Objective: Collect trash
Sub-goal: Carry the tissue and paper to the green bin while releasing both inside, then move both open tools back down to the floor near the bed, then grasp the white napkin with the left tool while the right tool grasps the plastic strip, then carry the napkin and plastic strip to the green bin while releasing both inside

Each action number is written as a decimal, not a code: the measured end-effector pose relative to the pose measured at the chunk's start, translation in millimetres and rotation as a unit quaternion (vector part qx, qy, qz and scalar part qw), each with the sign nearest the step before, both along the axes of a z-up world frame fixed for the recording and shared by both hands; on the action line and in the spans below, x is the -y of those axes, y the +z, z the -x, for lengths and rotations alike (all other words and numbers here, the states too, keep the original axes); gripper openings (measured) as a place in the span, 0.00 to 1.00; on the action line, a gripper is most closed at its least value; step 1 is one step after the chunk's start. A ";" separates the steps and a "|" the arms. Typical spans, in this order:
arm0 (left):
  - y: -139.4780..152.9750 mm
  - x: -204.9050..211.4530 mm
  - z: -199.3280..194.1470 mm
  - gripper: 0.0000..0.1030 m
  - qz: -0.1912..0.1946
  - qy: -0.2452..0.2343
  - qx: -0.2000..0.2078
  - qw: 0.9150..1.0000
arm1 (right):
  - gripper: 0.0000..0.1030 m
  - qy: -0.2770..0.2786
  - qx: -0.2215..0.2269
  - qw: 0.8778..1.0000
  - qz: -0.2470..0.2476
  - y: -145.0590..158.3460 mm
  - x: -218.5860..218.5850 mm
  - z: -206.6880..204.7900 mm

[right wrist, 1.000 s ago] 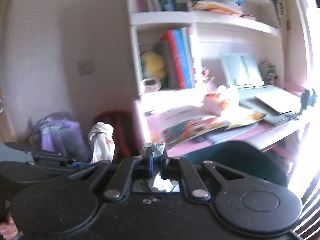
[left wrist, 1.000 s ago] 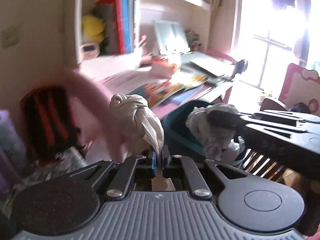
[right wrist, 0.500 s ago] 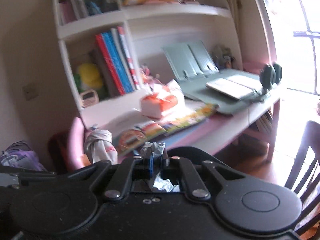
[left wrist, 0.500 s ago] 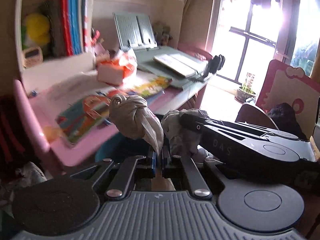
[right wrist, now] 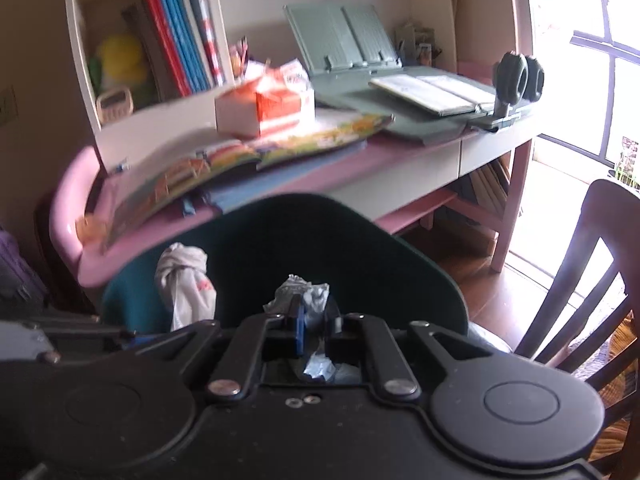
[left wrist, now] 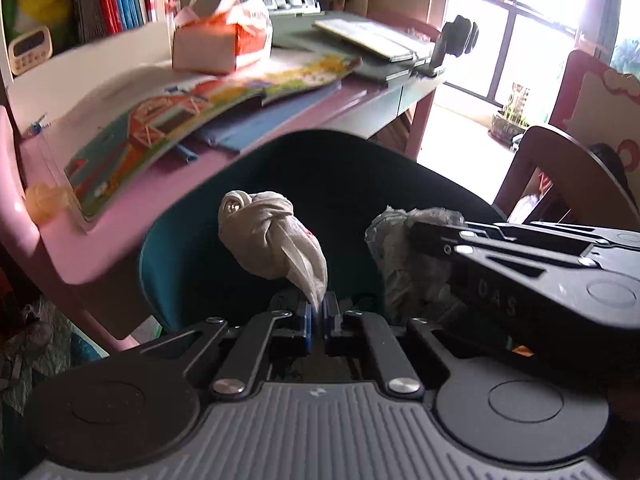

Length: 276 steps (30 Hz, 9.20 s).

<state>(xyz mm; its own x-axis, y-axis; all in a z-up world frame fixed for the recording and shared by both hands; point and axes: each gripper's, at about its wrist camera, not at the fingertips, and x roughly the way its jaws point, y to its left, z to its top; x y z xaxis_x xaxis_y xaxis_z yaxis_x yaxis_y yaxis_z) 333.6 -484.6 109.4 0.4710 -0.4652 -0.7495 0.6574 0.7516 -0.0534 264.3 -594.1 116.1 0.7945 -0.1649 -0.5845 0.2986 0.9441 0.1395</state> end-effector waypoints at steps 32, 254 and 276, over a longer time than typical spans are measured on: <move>50.5 -83.0 41.6 0.72 0.052 0.040 0.030 0.997 | 0.53 0.046 0.027 0.998 0.039 45.1 -43.1 67.6; 11.3 15.3 -0.7 0.09 -0.050 0.012 0.075 0.996 | 0.17 0.049 -0.014 0.996 0.078 11.4 -20.0 22.3; -17.0 20.3 -1.3 0.56 -0.090 0.012 0.061 0.994 | 0.36 0.036 -0.032 0.997 0.066 -4.2 -14.1 31.6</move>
<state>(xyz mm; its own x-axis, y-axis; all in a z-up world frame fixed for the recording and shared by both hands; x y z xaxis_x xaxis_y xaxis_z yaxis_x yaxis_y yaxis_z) 334.9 -505.0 92.4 0.5722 -0.3162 -0.7567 0.6330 0.7569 0.1624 232.7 -580.1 111.9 0.7691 -0.1866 -0.6113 0.2330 0.9725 -0.0037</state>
